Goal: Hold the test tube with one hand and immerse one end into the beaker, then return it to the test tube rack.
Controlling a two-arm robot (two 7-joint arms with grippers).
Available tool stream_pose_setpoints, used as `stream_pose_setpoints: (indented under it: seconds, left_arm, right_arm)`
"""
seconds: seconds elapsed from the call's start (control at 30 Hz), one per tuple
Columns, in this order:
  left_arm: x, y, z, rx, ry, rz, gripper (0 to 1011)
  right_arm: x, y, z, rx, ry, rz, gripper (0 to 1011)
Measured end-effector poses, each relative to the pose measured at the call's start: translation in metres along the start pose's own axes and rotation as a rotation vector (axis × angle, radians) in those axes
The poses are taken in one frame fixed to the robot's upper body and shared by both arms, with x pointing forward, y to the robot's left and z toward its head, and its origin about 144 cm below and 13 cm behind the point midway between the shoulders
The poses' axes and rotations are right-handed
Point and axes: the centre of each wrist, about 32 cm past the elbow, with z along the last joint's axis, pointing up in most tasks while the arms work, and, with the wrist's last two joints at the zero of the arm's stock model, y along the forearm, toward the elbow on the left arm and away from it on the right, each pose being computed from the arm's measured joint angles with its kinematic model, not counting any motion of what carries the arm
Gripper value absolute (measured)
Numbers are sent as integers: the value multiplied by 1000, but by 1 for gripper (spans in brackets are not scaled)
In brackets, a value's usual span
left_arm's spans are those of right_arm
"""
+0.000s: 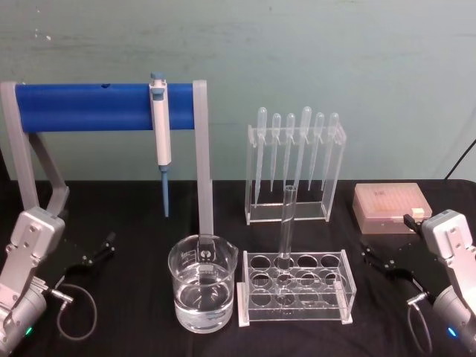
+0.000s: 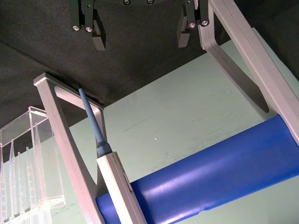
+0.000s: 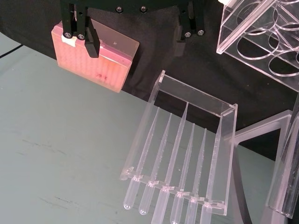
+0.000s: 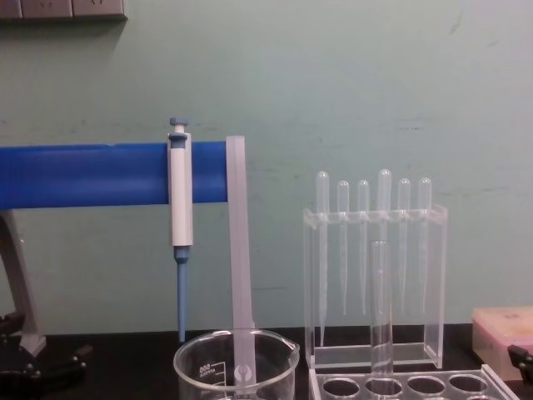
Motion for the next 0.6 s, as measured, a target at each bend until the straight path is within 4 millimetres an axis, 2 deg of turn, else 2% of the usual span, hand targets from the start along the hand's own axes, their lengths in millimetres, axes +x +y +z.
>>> stream_pose_setpoints:
  seconds: [0.17, 0.27, 0.3, 0.47, 0.6]
  left_arm:
    - [0, 0, 0, 0, 0, 0, 1000]
    - [0, 0, 0, 0, 0, 0, 1000]
    - [0, 0, 0, 0, 0, 0, 1000]
    - [0, 0, 0, 0, 0, 0, 1000]
    - [0, 0, 0, 0, 0, 0, 1000]
  right_arm:
    - [1, -7, 1, 10, 0, -7, 1000]
    - [2, -24, 4, 22, -6, -15, 1000]
    - [2, -24, 4, 22, -6, -15, 1000]
    - [0, -55, 20, 55, 33, 43, 1000]
    - [-3, -62, 29, 84, 118, 130, 1000]
